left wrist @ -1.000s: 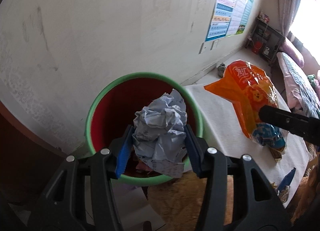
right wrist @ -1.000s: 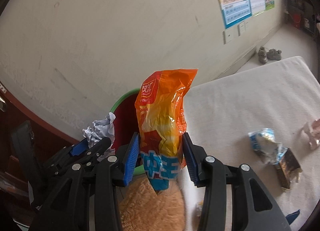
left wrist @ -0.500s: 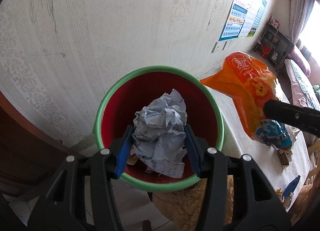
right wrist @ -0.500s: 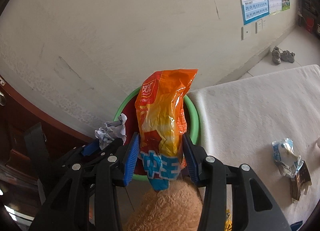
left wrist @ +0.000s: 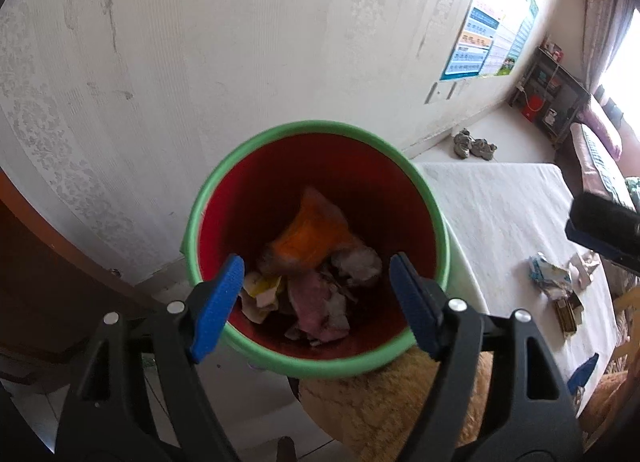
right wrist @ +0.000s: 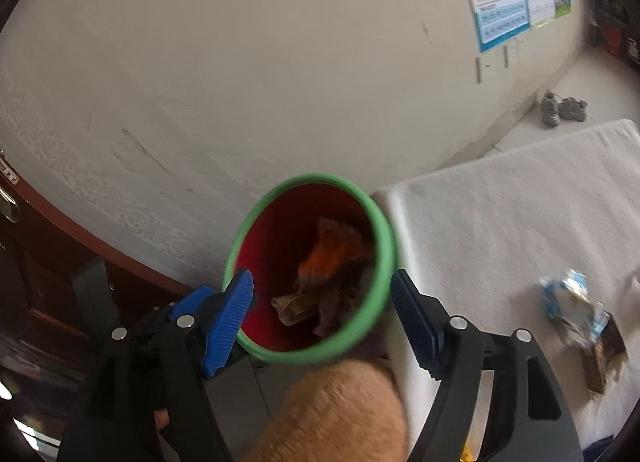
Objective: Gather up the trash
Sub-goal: 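Open both tools over the red bucket to drop the grey paper and orange bag, then grasp the yellow snack wrapper with the left tool while the right tool grasps the brown cigarette box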
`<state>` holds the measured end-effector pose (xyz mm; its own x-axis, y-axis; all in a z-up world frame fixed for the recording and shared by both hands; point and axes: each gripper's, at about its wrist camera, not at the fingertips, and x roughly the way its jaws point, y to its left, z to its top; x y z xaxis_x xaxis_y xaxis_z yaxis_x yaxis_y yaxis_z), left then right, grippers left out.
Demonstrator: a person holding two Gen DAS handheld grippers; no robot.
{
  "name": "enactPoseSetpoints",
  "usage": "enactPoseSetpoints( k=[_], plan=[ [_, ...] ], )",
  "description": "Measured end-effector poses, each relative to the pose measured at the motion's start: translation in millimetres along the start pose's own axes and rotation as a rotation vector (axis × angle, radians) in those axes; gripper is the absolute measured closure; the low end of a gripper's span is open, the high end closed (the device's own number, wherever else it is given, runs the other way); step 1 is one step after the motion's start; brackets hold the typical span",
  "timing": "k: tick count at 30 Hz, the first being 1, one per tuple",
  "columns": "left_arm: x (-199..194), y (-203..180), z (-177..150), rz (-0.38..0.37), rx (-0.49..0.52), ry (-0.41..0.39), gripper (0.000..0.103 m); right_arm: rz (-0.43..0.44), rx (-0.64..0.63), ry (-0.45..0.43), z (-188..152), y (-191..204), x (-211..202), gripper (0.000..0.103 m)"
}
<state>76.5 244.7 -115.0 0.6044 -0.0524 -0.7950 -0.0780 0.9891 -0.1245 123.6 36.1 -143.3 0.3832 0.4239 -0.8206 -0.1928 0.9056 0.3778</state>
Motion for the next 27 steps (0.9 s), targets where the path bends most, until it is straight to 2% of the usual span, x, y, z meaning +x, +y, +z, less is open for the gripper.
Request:
enactPoseSetpoints(
  k=[4,10,13,16,20,25,27],
  plan=[
    [-5,-15,-7,-0.036,0.015,0.010,0.031,-0.074,0.019,-0.012,-17,-38,-26,0.033],
    [-15,-51,-17,-0.099,0.061,0.016,0.031,-0.234,0.109,-0.017,-42,-123,-62,0.032],
    [-19,-72,-25,-0.139,0.076,0.033,0.030,-0.303,0.123,0.037,-52,-165,-66,0.029],
    [-24,-102,-42,-0.214,0.098,0.076,0.027,-0.371,0.093,0.106,-60,-197,-60,0.028],
    [-25,-146,-68,-0.234,0.226,0.133,0.027,-0.339,0.100,0.158,-69,-223,-43,0.027],
    [-17,-180,-96,-0.241,0.299,0.206,0.027,-0.320,0.089,0.176,-75,-228,-21,0.028],
    [-10,-189,-106,-0.216,0.337,0.242,0.027,-0.325,0.088,0.196,-75,-230,-15,0.049]
  ],
)
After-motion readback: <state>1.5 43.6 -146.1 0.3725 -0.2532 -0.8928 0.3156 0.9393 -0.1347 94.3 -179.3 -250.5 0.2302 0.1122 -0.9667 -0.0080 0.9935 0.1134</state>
